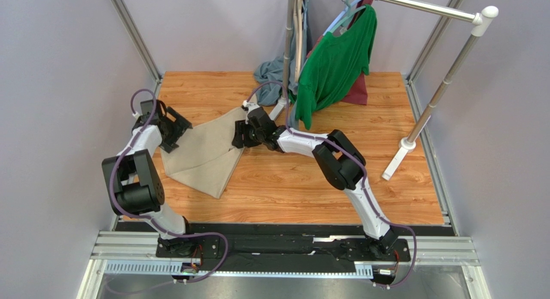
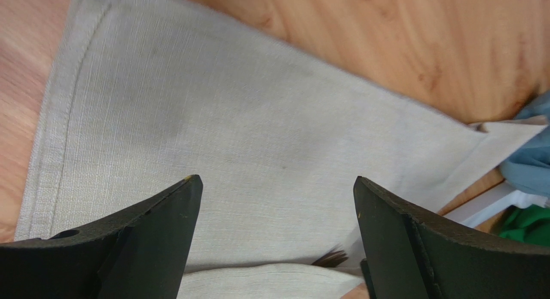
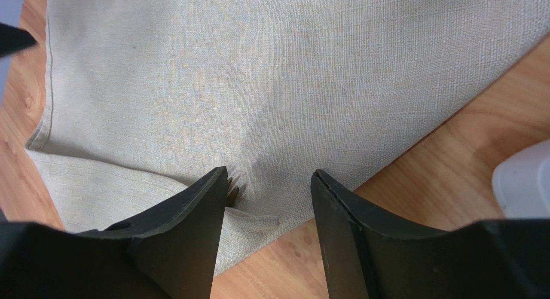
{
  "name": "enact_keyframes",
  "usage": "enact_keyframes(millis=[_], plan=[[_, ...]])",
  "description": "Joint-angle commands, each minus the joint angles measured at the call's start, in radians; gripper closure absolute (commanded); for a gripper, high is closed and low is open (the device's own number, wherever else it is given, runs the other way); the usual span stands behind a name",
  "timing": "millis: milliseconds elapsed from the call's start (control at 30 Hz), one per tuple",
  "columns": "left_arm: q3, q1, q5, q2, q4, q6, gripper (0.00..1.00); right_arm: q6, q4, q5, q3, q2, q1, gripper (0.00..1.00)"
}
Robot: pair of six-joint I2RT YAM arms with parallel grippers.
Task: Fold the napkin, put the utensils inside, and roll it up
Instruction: Fold the napkin
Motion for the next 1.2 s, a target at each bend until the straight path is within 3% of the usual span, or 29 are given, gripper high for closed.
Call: enact_keyframes(millis=[0,233,367,633,833,967,1167], plan=[[0.153,0.007,0.017,-0.127,-0.089,0.089,0.04,0.102,-0.051,-0.017,-0.106,-0.05,0.032,0.43],[0.336,0.01,0.014,-0.213,-0.236,0.245,0.03,0.267,-0.004,0.092,-0.22,-0.128,0.13,0.44],[0.285,0.007,0.04,-0.257,-0.186,0.229,0.03,0.404,0.049,0.228,-0.268,-0.152,0.203,0.45],[0.278,0.011,0.09,-0.279,-0.169,0.224,0.03,0.512,0.066,0.331,-0.24,-0.138,0.286,0.44],[0.263,0.014,0.118,-0.366,-0.174,0.273,0.03,0.324,0.035,0.385,-0.238,-0.248,0.291,0.43],[0.199,0.013,0.132,-0.472,-0.117,0.322,0.03,0.138,-0.035,0.365,-0.294,-0.409,0.202,0.43],[0.171,0.013,0.202,-0.521,-0.056,0.324,0.02,-0.005,-0.113,0.287,-0.355,-0.434,0.032,0.44]])
